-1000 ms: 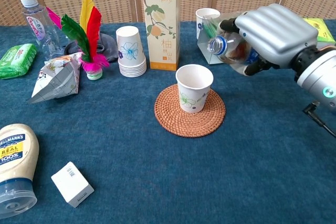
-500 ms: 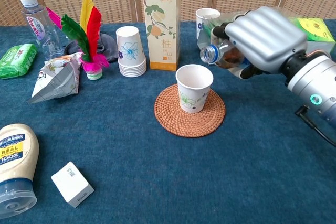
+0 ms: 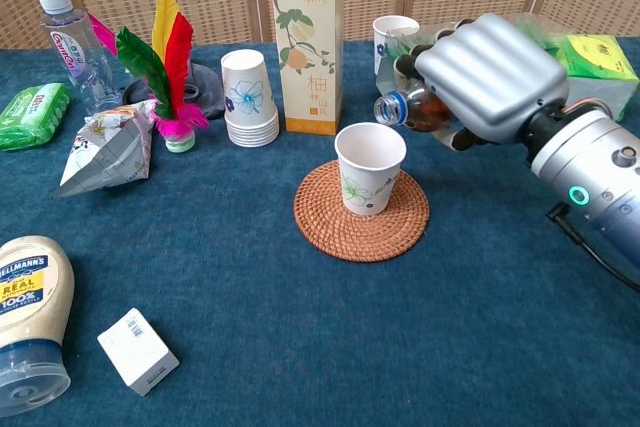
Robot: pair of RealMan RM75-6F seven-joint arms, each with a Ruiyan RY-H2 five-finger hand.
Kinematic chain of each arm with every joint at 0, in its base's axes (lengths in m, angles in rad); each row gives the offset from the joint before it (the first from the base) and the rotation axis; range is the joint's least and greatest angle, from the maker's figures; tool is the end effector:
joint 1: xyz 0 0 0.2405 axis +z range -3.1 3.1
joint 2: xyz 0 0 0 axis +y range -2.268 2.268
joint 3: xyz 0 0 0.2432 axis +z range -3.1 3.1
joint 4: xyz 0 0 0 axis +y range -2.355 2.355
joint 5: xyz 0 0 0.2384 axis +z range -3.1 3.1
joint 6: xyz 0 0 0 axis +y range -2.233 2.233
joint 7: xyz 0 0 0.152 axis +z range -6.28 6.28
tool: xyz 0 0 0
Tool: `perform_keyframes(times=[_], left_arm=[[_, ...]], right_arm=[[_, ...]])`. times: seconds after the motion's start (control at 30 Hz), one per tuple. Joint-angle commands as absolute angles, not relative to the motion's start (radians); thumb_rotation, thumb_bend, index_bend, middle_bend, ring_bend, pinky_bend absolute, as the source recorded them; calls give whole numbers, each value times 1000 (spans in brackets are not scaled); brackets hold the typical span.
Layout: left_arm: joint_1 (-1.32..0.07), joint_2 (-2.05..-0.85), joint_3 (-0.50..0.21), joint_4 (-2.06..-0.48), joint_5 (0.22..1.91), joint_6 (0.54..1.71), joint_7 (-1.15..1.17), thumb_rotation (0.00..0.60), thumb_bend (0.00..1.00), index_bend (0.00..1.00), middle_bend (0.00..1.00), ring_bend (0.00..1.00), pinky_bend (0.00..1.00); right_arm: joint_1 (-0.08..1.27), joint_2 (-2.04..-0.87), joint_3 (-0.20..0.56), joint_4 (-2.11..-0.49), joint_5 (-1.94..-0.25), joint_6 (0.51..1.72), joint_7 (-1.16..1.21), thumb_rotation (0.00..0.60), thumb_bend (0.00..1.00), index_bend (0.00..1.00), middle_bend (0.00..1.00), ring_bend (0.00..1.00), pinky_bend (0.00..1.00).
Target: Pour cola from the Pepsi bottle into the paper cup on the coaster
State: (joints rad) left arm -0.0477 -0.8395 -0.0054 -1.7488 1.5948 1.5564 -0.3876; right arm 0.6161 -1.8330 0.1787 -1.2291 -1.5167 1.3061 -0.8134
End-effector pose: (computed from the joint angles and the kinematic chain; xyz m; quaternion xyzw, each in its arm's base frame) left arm -0.2961 0.1675 0.1969 -0.5598 -0.4439 -0.4690 0.5192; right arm -0.1126 -0.3129 -0.0701 0.7339 -0.0718 0.3784 0.5594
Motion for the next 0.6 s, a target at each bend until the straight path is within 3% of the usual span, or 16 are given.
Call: perform_keyframes(times=[0.03, 0.6], left_arm=[[-48, -839, -4, -1749, 1597, 1554, -389, 600, 290, 0, 0, 0, 0], [-58, -836, -8, -1746, 1582, 1534, -406, 600, 290, 0, 0, 0, 0]], right_arm=[[617, -1841, 179, -1217, -1516, 1311, -823, 600, 821, 406, 404, 336, 631], [617, -1881, 168, -1167, -1542, 1352, -920, 600, 822, 406, 406, 338, 631]])
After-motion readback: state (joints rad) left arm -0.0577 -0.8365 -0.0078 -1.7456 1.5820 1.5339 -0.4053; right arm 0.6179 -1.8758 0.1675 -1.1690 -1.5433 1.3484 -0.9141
